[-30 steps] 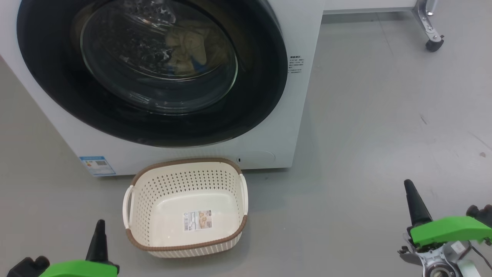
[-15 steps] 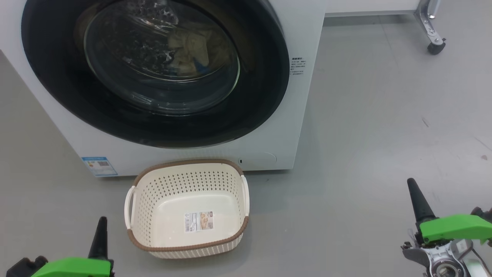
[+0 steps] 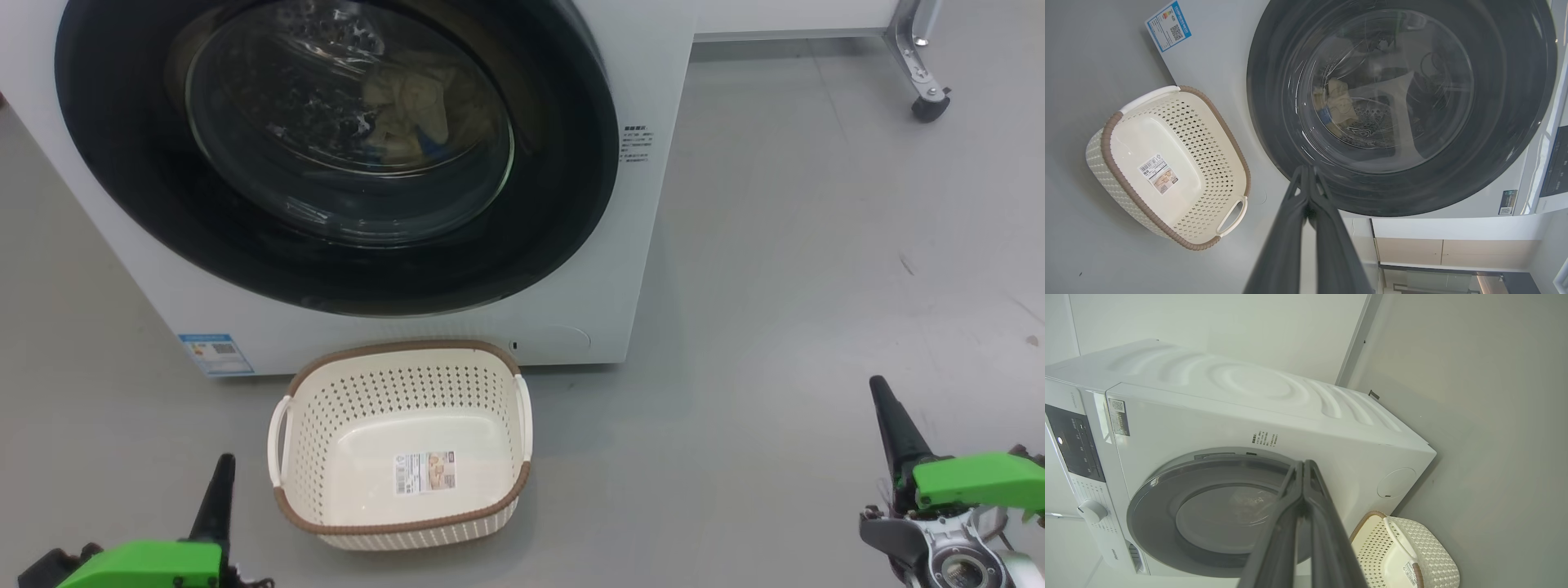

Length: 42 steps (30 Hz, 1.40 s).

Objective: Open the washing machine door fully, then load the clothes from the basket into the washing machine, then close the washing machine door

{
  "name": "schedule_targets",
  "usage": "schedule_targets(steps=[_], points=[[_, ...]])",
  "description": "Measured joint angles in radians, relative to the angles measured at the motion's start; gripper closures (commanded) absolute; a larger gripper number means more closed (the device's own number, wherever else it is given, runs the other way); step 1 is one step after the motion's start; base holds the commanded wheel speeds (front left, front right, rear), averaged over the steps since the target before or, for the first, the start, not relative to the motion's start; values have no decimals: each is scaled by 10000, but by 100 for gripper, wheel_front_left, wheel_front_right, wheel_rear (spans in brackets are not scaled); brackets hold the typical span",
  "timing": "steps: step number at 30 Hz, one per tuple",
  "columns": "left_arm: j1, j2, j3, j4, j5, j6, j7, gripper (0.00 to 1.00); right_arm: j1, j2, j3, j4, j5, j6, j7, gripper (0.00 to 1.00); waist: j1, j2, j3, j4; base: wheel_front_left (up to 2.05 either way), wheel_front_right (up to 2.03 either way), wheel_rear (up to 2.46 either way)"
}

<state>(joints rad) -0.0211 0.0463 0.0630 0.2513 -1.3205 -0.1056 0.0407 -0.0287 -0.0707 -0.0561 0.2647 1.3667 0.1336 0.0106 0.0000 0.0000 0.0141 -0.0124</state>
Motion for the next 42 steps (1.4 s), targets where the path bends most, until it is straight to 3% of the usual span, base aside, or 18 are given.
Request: schedule_targets(steps=[25,42], points=[[-348,-40,140,219,-2729,-174,652,100,-210,81,-430,67,2481,-2,708,100,0,0,-110,123,0,0,0],[-399,-48,155,228,-2828,-178,652,100,-211,107,-495,75,2571,-2,782,100,0,0,-110,124,0,0,0]])
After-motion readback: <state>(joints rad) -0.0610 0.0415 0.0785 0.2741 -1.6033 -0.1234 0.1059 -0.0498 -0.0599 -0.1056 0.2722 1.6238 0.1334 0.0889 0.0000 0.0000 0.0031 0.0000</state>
